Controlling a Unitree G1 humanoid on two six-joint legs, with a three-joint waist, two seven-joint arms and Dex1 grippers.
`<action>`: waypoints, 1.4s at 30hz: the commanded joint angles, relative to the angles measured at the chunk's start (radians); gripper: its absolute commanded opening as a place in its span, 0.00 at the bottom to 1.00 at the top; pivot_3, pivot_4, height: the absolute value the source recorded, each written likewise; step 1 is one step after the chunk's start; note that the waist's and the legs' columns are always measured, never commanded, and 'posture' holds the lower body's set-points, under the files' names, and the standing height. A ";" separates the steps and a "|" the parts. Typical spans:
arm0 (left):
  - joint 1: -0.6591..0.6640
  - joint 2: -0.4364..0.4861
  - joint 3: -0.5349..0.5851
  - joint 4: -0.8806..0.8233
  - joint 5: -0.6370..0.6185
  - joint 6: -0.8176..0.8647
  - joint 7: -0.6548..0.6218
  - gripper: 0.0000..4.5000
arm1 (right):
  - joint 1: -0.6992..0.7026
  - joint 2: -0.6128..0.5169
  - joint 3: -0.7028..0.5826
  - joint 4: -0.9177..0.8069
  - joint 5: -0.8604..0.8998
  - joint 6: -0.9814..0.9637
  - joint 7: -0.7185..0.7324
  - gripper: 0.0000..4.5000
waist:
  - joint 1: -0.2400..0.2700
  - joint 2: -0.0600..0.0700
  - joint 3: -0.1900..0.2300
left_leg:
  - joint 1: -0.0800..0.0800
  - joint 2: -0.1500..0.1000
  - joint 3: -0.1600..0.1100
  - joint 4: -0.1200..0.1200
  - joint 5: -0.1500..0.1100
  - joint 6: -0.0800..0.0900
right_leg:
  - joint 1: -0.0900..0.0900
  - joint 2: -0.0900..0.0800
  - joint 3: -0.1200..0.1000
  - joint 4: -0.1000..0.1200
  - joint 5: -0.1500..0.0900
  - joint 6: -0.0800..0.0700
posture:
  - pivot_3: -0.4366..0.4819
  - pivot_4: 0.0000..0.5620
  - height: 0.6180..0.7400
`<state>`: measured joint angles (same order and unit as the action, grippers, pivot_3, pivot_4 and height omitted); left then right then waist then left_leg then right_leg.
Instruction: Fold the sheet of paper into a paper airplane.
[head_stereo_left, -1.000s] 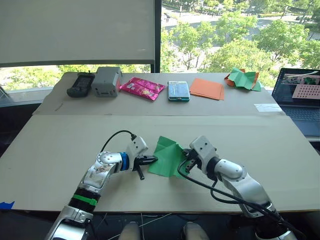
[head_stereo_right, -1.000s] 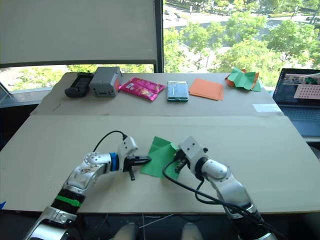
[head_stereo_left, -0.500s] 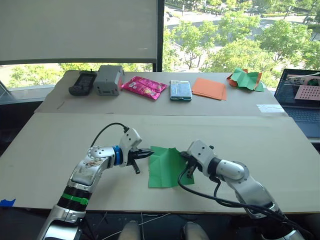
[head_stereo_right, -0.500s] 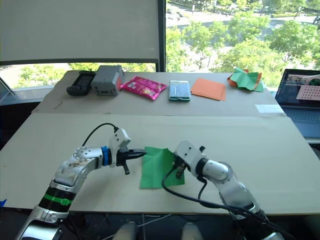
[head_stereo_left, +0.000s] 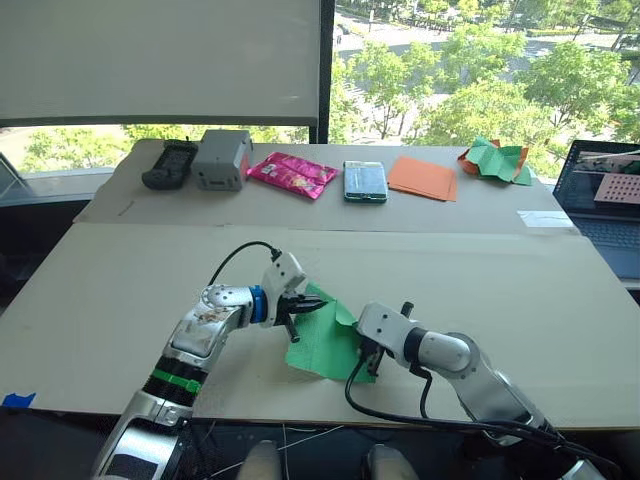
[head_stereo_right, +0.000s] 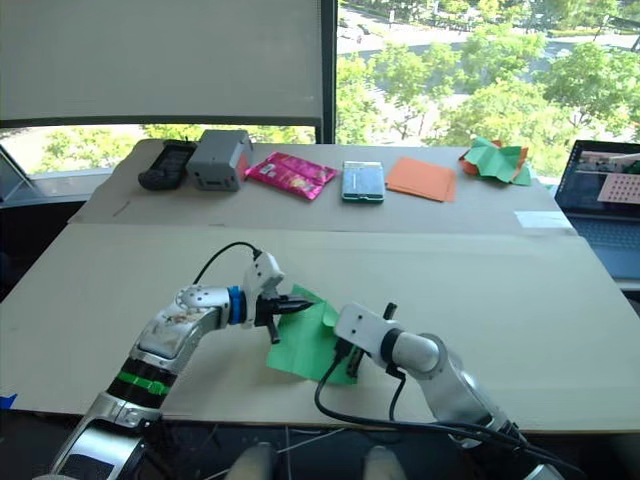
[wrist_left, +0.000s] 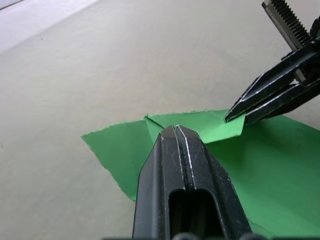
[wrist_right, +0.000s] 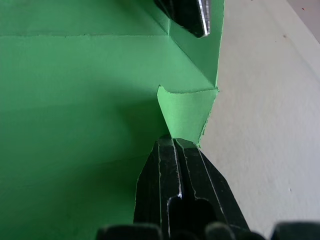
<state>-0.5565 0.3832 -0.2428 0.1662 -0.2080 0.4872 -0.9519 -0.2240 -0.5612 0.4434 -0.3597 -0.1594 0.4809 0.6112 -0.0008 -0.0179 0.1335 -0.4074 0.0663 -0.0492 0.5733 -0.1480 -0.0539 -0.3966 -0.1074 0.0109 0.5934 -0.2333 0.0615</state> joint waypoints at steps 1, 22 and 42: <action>-0.068 -0.027 -0.019 0.080 0.020 -0.072 -0.028 0.00 | -0.025 -0.010 0.021 0.000 -0.038 -0.064 0.022 0.01 | 0.001 0.000 0.000 | 0.000 0.000 0.000 0.000 0.000 0.000 | 0.000 0.000 0.000 0.000 0.000 0.000 | 0.48 0.27 0.72; -0.141 -0.098 -0.072 0.339 0.149 -0.257 -0.059 0.00 | -0.067 0.002 0.056 0.062 -0.166 -0.212 0.099 0.01 | -0.001 0.000 0.000 | 0.003 0.000 0.000 0.000 0.000 0.000 | 0.005 0.001 0.000 0.001 0.000 0.000 | 0.48 0.27 0.72; -0.108 0.021 0.071 0.175 0.096 -0.163 -0.091 0.00 | -0.058 0.025 0.044 0.078 -0.209 -0.213 0.109 0.01 | -0.010 0.000 0.000 | 0.003 0.000 0.000 -0.001 0.001 0.001 | 0.008 0.001 0.000 0.003 0.000 0.001 | 0.48 0.27 0.72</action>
<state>-0.6552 0.3861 -0.2080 0.4093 -0.0831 0.3101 -1.0343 -0.2771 -0.5403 0.4925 -0.2801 -0.3653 0.2827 0.7168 -0.0106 -0.0182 0.1331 -0.4044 0.0669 -0.0498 0.5726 -0.1469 -0.0522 -0.3889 -0.1062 0.0108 0.5969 -0.2328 0.0621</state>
